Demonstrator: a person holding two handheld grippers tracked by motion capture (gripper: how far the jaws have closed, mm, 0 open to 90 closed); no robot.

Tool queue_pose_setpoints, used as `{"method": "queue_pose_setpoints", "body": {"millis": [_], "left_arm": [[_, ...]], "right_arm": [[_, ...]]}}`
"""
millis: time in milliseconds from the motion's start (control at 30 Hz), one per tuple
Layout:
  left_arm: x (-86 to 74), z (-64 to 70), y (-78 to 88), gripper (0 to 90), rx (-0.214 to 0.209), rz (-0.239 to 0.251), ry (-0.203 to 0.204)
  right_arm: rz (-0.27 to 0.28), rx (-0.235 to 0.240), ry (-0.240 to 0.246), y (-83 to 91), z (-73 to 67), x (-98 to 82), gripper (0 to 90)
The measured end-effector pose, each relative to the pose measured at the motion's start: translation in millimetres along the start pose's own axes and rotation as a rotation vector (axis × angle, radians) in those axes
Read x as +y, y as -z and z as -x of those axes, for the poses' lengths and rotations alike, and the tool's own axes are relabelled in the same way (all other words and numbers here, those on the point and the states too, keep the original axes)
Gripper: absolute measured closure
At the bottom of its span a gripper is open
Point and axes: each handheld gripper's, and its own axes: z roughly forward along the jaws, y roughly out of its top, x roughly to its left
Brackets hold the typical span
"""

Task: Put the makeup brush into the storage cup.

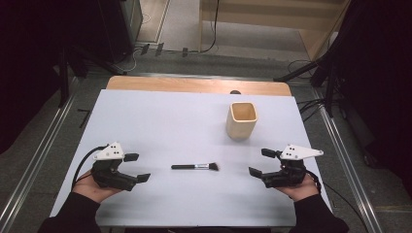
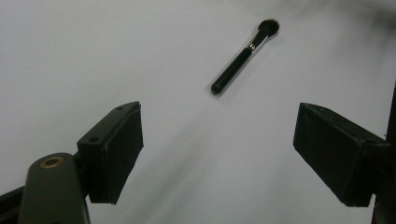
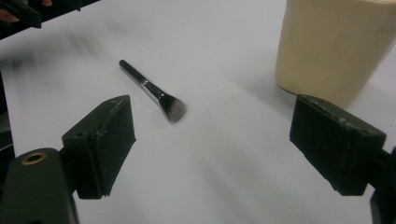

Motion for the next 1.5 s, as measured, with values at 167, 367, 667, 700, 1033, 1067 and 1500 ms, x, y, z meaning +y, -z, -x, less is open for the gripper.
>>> {"method": "queue_pose_setpoints", "body": {"millis": [167,367,667,700,1033,1067,1500], "left_arm": [[0.3,-1.5,-0.8,16.8,0.002,-0.002,0.008],[0.1,-2.3,0.1,16.8,0.0,-0.006,0.018],[0.8,-1.8,-0.4,17.0,-0.004,-0.013,0.016],[0.8,-1.8,-0.3,17.0,-0.005,-0.012,0.019],[0.9,-1.7,-0.4,17.0,-0.005,-0.013,0.016],[0.9,-1.6,-0.4,17.0,-0.005,-0.012,0.016],[1.2,-1.1,0.1,17.0,-0.005,-0.008,0.011]], "right_arm": [[0.005,0.013,-0.017,0.4,0.2,-0.2,14.9],[0.002,0.011,-0.014,1.1,0.7,-0.4,14.7],[-0.019,0.028,0.012,1.7,2.8,-0.8,19.8],[-0.02,0.031,0.014,1.9,3.3,-0.7,19.9],[-0.02,0.032,0.027,1.9,2.7,-0.8,19.9],[-0.018,0.035,0.03,2.0,2.8,-0.8,20.0],[-0.012,0.035,0.03,3.2,3.0,-1.0,20.4]]}}
